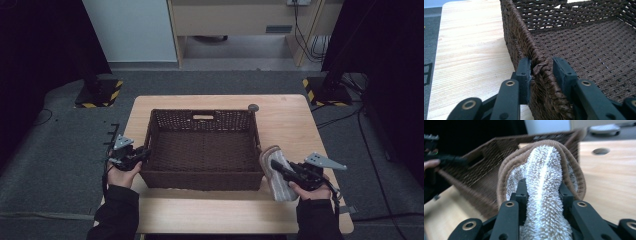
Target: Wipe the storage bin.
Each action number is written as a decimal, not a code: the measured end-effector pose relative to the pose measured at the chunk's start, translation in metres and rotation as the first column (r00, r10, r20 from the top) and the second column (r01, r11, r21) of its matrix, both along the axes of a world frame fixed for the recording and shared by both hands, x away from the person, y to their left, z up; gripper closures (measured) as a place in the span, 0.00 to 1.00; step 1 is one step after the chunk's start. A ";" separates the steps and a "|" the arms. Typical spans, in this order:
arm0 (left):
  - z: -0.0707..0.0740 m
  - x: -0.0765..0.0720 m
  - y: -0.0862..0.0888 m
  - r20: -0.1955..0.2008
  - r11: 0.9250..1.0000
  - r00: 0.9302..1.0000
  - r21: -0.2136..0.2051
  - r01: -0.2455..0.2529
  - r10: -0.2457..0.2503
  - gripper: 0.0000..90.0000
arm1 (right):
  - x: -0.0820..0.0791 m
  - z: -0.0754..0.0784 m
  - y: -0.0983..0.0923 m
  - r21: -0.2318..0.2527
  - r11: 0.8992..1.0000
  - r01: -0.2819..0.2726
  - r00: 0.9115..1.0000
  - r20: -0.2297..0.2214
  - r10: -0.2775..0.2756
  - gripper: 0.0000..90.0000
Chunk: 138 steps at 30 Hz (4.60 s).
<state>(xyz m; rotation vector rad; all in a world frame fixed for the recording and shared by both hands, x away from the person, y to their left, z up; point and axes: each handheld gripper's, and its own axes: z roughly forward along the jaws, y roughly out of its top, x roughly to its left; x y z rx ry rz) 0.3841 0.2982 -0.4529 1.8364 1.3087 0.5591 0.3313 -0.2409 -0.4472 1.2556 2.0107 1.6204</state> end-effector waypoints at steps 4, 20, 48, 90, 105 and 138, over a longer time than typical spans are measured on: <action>0.000 -0.001 0.000 0.001 1.000 1.000 -0.001 -0.002 0.002 0.74 | -0.002 -0.015 0.010 -0.028 1.000 0.010 1.000 -0.028 -0.011 0.78; 0.000 -0.003 -0.001 0.003 1.000 1.000 0.002 -0.012 0.012 0.74 | 0.010 -0.063 0.029 -0.218 0.975 0.037 0.983 -0.169 -0.075 0.78; 0.002 -0.003 0.010 -0.011 1.000 1.000 0.001 0.005 -0.005 0.75 | 0.023 -0.047 -0.061 -0.430 0.844 0.320 0.928 -0.035 -0.370 0.76; 0.003 -0.007 0.021 0.059 1.000 0.998 -0.024 -0.014 0.015 0.52 | 0.023 0.011 -0.039 -0.264 0.913 0.312 0.948 0.153 -0.280 0.44; 0.017 -0.034 0.022 0.079 1.000 0.997 -0.007 0.002 -0.001 0.62 | 0.058 0.035 0.021 -0.214 0.966 0.149 0.983 0.141 -0.120 0.51; 0.007 0.002 0.024 0.052 0.999 0.998 -0.037 -0.017 0.019 0.80 | 0.095 -0.004 0.069 -0.235 0.971 0.034 0.999 0.015 -0.031 0.66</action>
